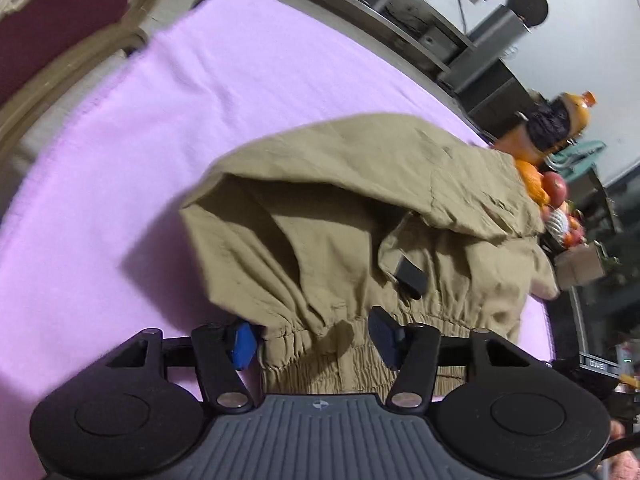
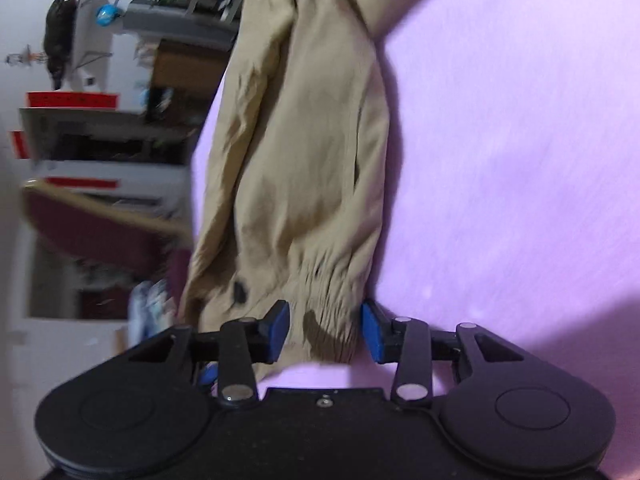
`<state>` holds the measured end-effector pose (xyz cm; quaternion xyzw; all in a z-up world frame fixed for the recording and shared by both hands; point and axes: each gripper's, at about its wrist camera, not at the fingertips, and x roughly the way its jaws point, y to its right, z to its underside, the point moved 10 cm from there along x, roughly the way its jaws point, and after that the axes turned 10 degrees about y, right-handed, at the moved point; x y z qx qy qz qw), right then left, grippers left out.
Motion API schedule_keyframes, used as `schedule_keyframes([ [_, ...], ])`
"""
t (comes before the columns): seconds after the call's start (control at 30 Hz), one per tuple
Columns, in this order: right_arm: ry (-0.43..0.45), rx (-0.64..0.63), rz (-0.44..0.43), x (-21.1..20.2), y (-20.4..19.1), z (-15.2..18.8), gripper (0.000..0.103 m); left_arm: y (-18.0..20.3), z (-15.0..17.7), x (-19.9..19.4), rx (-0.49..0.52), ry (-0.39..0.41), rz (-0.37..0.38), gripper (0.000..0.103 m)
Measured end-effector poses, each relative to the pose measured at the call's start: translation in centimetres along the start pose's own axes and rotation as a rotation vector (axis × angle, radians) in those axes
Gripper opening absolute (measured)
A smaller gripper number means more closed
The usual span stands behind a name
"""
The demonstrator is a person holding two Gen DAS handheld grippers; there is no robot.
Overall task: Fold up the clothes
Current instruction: 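Lift the trousers high with both grippers and shake them out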
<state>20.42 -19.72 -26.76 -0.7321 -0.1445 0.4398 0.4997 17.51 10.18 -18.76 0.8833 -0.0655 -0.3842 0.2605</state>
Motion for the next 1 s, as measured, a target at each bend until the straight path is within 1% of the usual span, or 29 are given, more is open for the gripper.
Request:
schedule_keyframes([
  [0.03,0.018,0.007,-0.014,0.2,0.0,-0.1,0.039,0.2,0.0,0.2,-0.008,-0.007,0.021,0.054],
  [0.1,0.053,0.02,-0.042,0.4,0.0,-0.4,0.039,-0.2,-0.2,0.3,-0.045,0.002,0.034,0.056],
  [0.2,0.106,0.04,-0.084,0.8,0.0,-0.7,0.041,-0.7,-0.5,0.5,-0.101,0.016,0.053,0.063],
  [0.27,0.141,0.053,-0.113,1.1,0.0,-1.0,0.041,-0.4,-0.7,0.8,-0.117,0.017,0.068,0.072],
  [0.3,0.159,0.06,-0.127,1.2,0.0,-1.1,0.041,0.1,-0.6,1.0,-0.099,0.01,0.075,0.073],
  [0.33,0.158,0.051,-0.119,1.6,-0.1,-1.0,0.041,0.8,-0.5,1.3,-0.066,0.001,0.074,0.073],
  [0.37,0.15,0.029,-0.097,1.9,-0.4,-0.7,0.041,1.4,-0.4,1.6,-0.031,-0.008,0.069,0.072],
  [0.4,0.134,-0.002,-0.061,2.4,-0.5,-0.5,0.04,1.9,-0.3,1.8,0.01,-0.018,0.045,0.069],
  [0.43,0.119,-0.029,-0.013,2.7,-0.5,-0.4,0.028,2.1,-0.2,1.9,0.052,-0.033,0.005,0.052],
  [0.47,0.117,-0.04,0.044,3.0,-0.4,-0.2,0.015,2.3,-0.2,2.0,0.087,-0.051,-0.034,0.025],
  [0.5,0.117,-0.033,0.083,3.0,-0.4,-0.2,0.014,2.3,-0.3,1.9,0.095,-0.076,-0.067,0.013],
  [0.53,0.121,-0.021,0.102,3.0,-0.6,-0.4,0.013,2.4,-0.4,1.7,0.096,-0.098,-0.092,0.007],
  [0.57,0.128,-0.013,0.104,2.8,-1.2,-0.5,0.012,2.8,-0.8,1.1,0.07,-0.106,-0.081,0.006],
  [0.63,0.153,-0.045,0.063,1.1,-4.4,-1.0,0.011,4.4,-2.0,-0.6,0.022,-0.096,-0.016,0.006],
  [0.7,0.178,-0.08,0.019,-0.8,-7.8,-1.6,0.011,6.9,-3.7,-3.0,-0.024,-0.058,0.074,0.006],
  [0.8,0.266,-0.174,-0.055,-5.6,-14.6,-3.3,0.011,11.2,-7.3,-7.4,-0.076,0.014,0.198,0.006],
  [0.87,0.326,-0.237,-0.105,-9.0,-19.3,-4.4,0.01,14.3,-10.6,-11.0,-0.124,0.083,0.285,0.006],
  [0.9,0.367,-0.262,-0.143,-11.4,-21.9,-5.2,0.01,16.0,-12.5,-13.3,-0.154,0.131,0.346,0.006],
  [0.97,0.46,-0.318,-0.233,-16.5,-27.6,-6.7,0.01,19.0,-16.5,-18.8,-0.243,0.256,0.501,0.006],
  [1.0,0.52,-0.355,-0.287,-19.6,-30.2,-7.0,0.01,20.1,-17.9,-21.7,-0.292,0.319,0.584,0.006],
])
